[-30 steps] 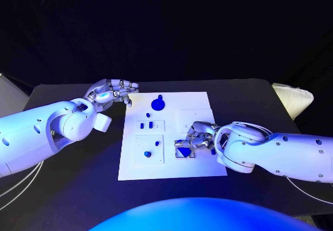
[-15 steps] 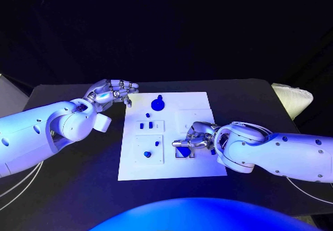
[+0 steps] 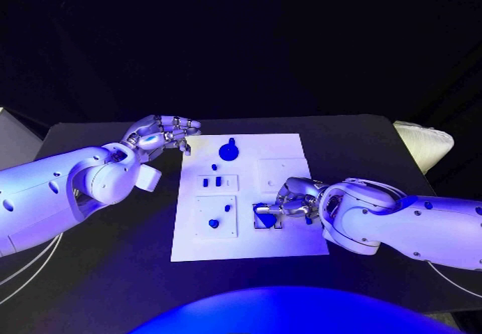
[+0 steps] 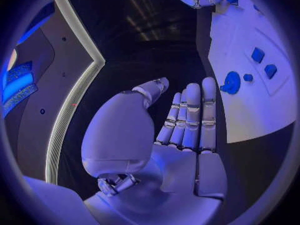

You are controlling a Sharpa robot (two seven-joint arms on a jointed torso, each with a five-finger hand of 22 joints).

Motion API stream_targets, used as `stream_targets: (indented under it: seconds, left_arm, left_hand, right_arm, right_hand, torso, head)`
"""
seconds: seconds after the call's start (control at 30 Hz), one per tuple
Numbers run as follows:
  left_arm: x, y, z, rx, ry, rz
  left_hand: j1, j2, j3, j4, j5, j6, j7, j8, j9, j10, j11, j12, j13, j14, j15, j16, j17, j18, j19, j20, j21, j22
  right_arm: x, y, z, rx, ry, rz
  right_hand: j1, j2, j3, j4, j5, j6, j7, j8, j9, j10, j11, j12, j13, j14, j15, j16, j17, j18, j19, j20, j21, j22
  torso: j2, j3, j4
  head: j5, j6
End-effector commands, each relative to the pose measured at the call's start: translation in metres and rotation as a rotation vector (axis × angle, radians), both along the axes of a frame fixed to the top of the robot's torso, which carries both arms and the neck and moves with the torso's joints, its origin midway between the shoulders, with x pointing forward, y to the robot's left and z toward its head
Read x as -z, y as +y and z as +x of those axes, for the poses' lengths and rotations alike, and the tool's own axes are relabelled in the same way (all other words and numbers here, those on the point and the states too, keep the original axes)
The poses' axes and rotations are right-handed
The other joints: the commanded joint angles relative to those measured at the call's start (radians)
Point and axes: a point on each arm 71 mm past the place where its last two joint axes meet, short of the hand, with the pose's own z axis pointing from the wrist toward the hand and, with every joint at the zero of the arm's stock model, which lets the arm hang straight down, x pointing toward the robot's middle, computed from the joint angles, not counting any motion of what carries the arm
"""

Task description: Assemble the parts on the task board

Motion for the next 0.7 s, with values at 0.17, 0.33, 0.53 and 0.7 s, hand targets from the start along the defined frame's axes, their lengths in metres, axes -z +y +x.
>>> stream_targets:
  seconds: [0.17, 0.33, 0.53, 0.7]
  left_arm:
    - [-0.001, -0.002, 0.0, 0.015, -0.002, -0.008]
    - [-0.001, -0.002, 0.0, 0.015, -0.002, -0.008]
    - [0.0, -0.001, 0.0, 0.013, -0.002, -0.006]
    - [0.0, -0.001, 0.0, 0.01, 0.0, -0.003]
  left_hand:
    - [-0.007, 0.0, -0.001, 0.007, 0.001, -0.007, 0.023, 0.005, -0.001, -0.005, 0.001, 0.003, 0.001, -0.003, 0.004, 0.004, -0.001, 0.007, 0.009, -0.001, -0.004, -0.001]
    - [-0.005, 0.0, -0.002, 0.008, 0.001, -0.009, 0.023, 0.007, -0.001, -0.008, 0.001, 0.006, 0.001, -0.003, 0.004, 0.005, -0.001, 0.007, 0.013, -0.001, -0.002, -0.001]
    - [-0.005, 0.0, -0.002, 0.008, 0.001, -0.009, 0.023, 0.007, -0.001, -0.008, 0.001, 0.006, 0.001, -0.003, 0.004, 0.005, -0.001, 0.007, 0.013, -0.001, -0.002, -0.001]
    - [-0.004, 0.001, -0.001, 0.009, 0.001, -0.009, 0.023, 0.008, -0.001, -0.009, 0.001, 0.008, 0.002, -0.003, 0.004, 0.005, -0.001, 0.008, 0.014, -0.001, -0.002, -0.001]
  right_arm:
    - [-0.002, 0.0, -0.006, -0.018, 0.024, 0.033]
    - [-0.001, 0.001, -0.009, -0.019, 0.063, 0.049]
    - [0.0, 0.003, -0.013, -0.01, 0.117, 0.09]
    - [-0.001, 0.004, -0.014, -0.004, 0.136, 0.121]
  right_hand:
    - [0.013, 0.019, 0.005, -0.001, -0.001, -0.004, 0.001, 0.004, -0.001, 0.082, -0.006, -0.002, 0.231, 0.095, -0.006, 0.006, 0.216, -0.01, 0.003, -0.002, 0.005, 0.072]
    - [0.025, 0.032, 0.002, -0.001, 0.0, -0.004, 0.001, 0.006, -0.001, 0.083, -0.006, 0.0, 0.233, 0.095, -0.006, 0.006, 0.217, -0.01, 0.004, -0.002, 0.006, 0.073]
    - [0.044, 0.048, -0.006, -0.003, 0.002, -0.004, 0.001, 0.008, -0.002, 0.084, -0.006, 0.001, 0.234, 0.095, -0.006, 0.007, 0.219, -0.011, 0.005, -0.002, 0.006, 0.075]
    - [0.071, 0.059, -0.018, -0.004, 0.005, -0.004, 0.001, 0.01, -0.003, 0.085, -0.006, 0.001, 0.235, 0.096, -0.006, 0.007, 0.22, -0.01, 0.005, -0.002, 0.005, 0.076]
  torso:
    - [0.0, 0.0002, -0.0005]
    - [0.001, -0.0005, 0.0003]
    - [0.0, -0.0008, 0.0011]
    - [0.0, -0.0009, 0.0015]
  head:
    - [0.0, 0.002]
    - [-0.001, 0.002]
    - [-0.002, 0.001]
    - [-0.002, 0.001]
